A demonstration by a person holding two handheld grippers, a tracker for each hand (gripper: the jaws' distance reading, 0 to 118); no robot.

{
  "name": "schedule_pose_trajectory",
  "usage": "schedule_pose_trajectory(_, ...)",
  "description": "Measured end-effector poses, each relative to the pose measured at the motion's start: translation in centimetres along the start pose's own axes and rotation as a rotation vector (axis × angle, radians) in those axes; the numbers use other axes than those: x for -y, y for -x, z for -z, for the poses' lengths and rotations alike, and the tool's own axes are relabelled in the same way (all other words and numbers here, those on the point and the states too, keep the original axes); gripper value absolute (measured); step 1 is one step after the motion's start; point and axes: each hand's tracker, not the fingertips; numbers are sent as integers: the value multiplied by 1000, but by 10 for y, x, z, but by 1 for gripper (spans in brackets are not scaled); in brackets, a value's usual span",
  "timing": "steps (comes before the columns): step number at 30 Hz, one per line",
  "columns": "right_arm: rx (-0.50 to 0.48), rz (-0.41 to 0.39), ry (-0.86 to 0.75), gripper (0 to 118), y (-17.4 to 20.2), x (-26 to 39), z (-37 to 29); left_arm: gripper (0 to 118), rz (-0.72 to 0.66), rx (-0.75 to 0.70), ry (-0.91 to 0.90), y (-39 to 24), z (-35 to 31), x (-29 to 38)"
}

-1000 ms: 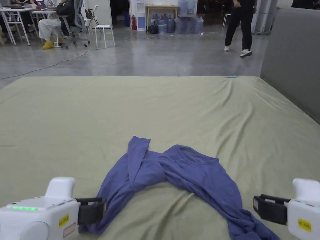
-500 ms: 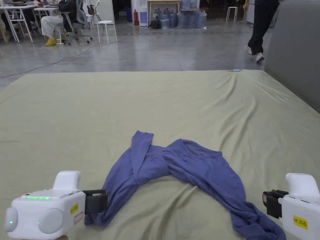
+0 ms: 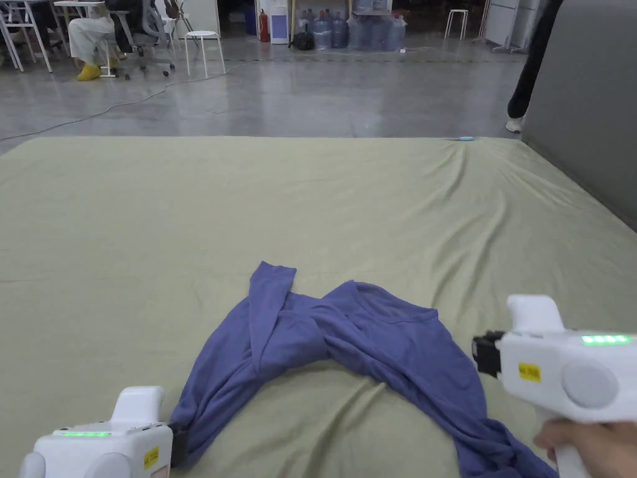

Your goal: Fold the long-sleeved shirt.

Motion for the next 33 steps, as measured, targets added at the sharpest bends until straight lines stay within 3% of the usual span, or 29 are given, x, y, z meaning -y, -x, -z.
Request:
schedule_pose_trajectory(2, -12, -42, 24, 2, -3, -33, 44, 0, 2, 9, -5, 2, -5, -4)
schedule_pose_trajectory(3, -15, -70, 35, 20, -5, -50, 70, 0, -9, 10, -13, 3, -7, -6)
schedule_pose_trajectory(5, -26, -103, 98, 77, -13, -75, 120, 0, -17, 19, -17, 6, -9, -9)
schedule_pose_trajectory(6, -16, -114, 133, 81, -16, -84, 145, 0, -23, 20, -16, 7, -9, -10)
schedule_pose_trajectory(12, 15, -226, 360, 78, -23, -88, 236, 0, -52, 19, -27, 11, -11, -16)
schedule_pose_trajectory(13, 27, -229, 379, 71, -23, -85, 244, 0, -57, 21, -32, 11, -12, -17)
schedule_pose_trajectory(15, 34, -245, 439, 45, -21, -80, 254, 0, -66, 24, -31, 11, -12, -18)
schedule_pose_trajectory(17, -43, -192, 425, 12, -15, -75, 248, 0, -69, 25, -24, 12, -9, -19)
schedule_pose_trajectory(18, -62, -172, 429, 2, -11, -77, 245, 0, -69, 22, -22, 11, -8, -19)
schedule_pose_trajectory(19, 18, -197, 423, 1, -7, -77, 242, 0, -70, 18, -22, 11, -8, -19)
schedule_pose_trajectory(21, 18, -242, 413, 1, -2, -74, 237, 0, -68, 17, -26, 11, -8, -20)
schedule_pose_trajectory(24, 45, -191, 332, 1, -6, -85, 212, 0, -62, -40, -77, 11, -13, -31)
schedule_pose_trajectory(27, -3, -147, 192, 1, -13, -112, 160, 0, -80, -53, -176, 20, -31, -58)
schedule_pose_trajectory(33, -28, -159, -42, 1, -20, -184, 41, 0, -55, -57, -387, 23, -80, -135)
